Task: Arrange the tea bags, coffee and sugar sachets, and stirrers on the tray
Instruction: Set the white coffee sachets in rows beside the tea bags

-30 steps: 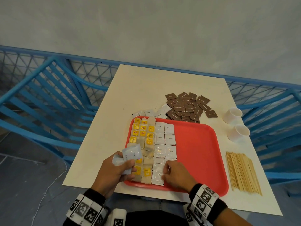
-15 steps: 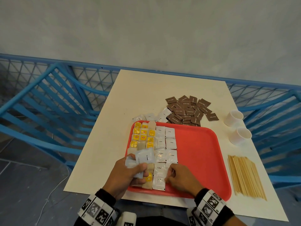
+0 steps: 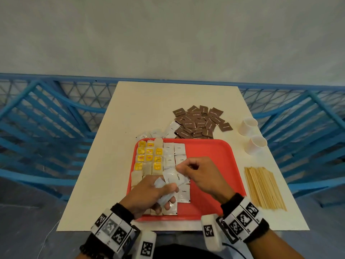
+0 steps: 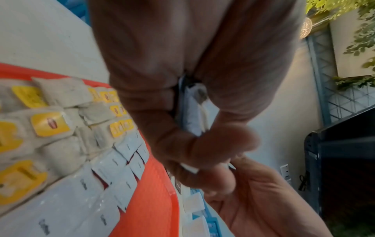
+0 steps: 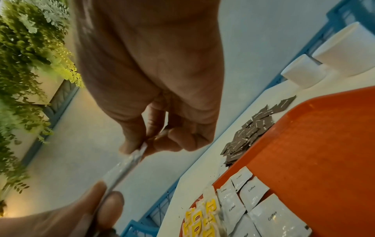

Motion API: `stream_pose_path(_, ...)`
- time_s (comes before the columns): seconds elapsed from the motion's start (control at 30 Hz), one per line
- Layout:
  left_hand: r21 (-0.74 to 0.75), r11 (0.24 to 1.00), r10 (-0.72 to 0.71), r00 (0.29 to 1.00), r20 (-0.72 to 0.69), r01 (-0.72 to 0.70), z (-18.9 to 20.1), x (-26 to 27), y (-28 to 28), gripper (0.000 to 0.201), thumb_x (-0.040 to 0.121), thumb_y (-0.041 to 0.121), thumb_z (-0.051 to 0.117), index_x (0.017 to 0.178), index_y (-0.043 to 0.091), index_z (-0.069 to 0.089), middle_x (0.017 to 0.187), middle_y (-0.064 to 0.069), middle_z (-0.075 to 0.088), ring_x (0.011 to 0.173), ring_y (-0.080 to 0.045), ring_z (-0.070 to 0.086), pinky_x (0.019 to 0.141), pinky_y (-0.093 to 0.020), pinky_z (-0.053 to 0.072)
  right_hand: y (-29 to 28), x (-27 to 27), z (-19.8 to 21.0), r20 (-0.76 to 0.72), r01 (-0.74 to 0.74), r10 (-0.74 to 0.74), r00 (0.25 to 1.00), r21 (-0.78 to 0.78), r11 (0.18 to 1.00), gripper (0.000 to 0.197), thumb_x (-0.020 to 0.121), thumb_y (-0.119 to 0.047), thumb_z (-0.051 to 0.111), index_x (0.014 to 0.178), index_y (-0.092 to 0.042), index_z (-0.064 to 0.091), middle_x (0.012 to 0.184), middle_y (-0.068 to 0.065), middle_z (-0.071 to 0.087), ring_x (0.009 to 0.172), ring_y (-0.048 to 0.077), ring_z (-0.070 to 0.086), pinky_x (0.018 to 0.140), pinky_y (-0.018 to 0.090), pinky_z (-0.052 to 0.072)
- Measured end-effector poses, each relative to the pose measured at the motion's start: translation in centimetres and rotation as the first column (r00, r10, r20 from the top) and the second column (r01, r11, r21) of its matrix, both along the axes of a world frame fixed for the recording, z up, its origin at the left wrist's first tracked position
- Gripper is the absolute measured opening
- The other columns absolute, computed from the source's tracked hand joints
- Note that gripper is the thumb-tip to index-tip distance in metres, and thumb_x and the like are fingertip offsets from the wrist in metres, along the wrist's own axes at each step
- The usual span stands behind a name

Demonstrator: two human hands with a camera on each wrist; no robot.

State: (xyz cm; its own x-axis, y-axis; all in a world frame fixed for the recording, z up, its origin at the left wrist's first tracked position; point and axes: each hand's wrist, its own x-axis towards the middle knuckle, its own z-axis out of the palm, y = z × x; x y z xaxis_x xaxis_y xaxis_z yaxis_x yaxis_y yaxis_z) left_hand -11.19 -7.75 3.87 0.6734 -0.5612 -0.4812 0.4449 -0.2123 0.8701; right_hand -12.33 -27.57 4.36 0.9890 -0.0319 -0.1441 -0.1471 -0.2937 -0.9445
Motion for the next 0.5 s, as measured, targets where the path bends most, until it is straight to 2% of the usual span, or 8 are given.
stream_pose_path(0.07,-0.025,0.999,0.033,0.999,-0.037,-0.034,-0.1,-0.2,-0.8,0.030,0.093,0.032,0.066,0.102,0.003,0.068,0.077,-0.012,0.067,0.057,-0.018,0.059,0.040,-0.021,0.040,0.2,-0.4,-0.3,0.005,0.119,-0.119,0.993,0.063,0.991,0.037,0.092,-0.040,0.066,0.081,-0.005,0.074,0.070,0.009,0.065,0.064,0.010,0.050,0.061,0.032,0.041)
stream_pose_path(0.13,-0.086,0.981,0.160,0.979,-0.129,-0.172,-0.3,-0.1,-1.4,0.035,0.090,0.034,0.068,0.104,0.002,0.067,0.078,-0.012,0.066,0.058,-0.017,0.058,0.040,-0.020,0.040,0.1,-0.9,-0.3,-0.043,0.240,-0.236,0.971,0.172,0.955,0.036,0.092,-0.040,0.066,0.086,-0.006,0.073,0.071,0.001,0.064,0.062,0.009,0.052,0.057,0.027,0.041)
stream_pose_path(0.2,-0.139,0.953,0.238,0.949,-0.207,-0.270,-0.5,-0.2,-2.0,0.038,0.088,0.035,0.069,0.107,0.002,0.067,0.080,-0.013,0.066,0.061,-0.017,0.060,0.041,-0.020,0.042,0.1,-1.4,-0.3,-0.093,0.227,-0.211,0.973,0.226,0.947,0.029,0.089,-0.035,0.071,0.089,-0.006,0.073,0.074,0.001,0.067,0.064,0.009,0.056,0.056,0.024,0.044)
stream_pose_path(0.27,-0.134,0.957,0.229,0.952,-0.205,-0.259,-0.6,-0.4,-2.6,0.040,0.089,0.035,0.069,0.112,0.003,0.067,0.082,-0.014,0.067,0.064,-0.019,0.063,0.042,-0.020,0.045,0.6,-1.8,-0.7,-0.082,0.201,-0.187,0.979,0.221,0.954,0.027,0.087,-0.026,0.075,0.087,0.000,0.070,0.072,0.005,0.067,0.064,0.012,0.057,0.055,0.024,0.044)
stream_pose_path(0.37,-0.086,0.979,0.172,0.972,-0.159,-0.187,-0.7,-0.8,-3.1,0.036,0.092,0.035,0.067,0.109,0.004,0.070,0.082,-0.015,0.069,0.065,-0.022,0.064,0.043,-0.021,0.046,0.6,-1.5,-1.2,-0.090,0.279,-0.265,0.960,0.251,0.927,0.025,0.088,-0.023,0.074,0.084,0.001,0.069,0.070,0.005,0.064,0.062,0.012,0.057,0.055,0.026,0.044)
stream_pose_path(0.43,-0.046,0.986,0.157,0.981,-0.118,-0.163,-0.8,-0.8,-2.5,0.031,0.093,0.033,0.066,0.104,0.004,0.070,0.081,-0.015,0.069,0.065,-0.023,0.065,0.043,-0.023,0.047,-0.4,-1.1,-1.7,-0.106,0.298,-0.282,0.954,0.198,0.934,0.024,0.089,-0.022,0.073,0.083,0.001,0.069,0.066,0.003,0.063,0.058,0.009,0.055,0.055,0.024,0.044)
stream_pose_path(0.5,0.004,0.978,0.209,0.973,-0.098,-0.209,-1.2,-0.8,-1.1,0.028,0.093,0.029,0.066,0.103,0.003,0.069,0.080,-0.015,0.069,0.065,-0.023,0.065,0.043,-0.024,0.047,-1.8,-1.0,-3.0,-0.158,0.199,-0.194,0.968,0.021,0.980,0.025,0.089,-0.021,0.074,0.078,0.001,0.068,0.061,0.000,0.059,0.055,0.007,0.050,0.054,0.022,0.042)
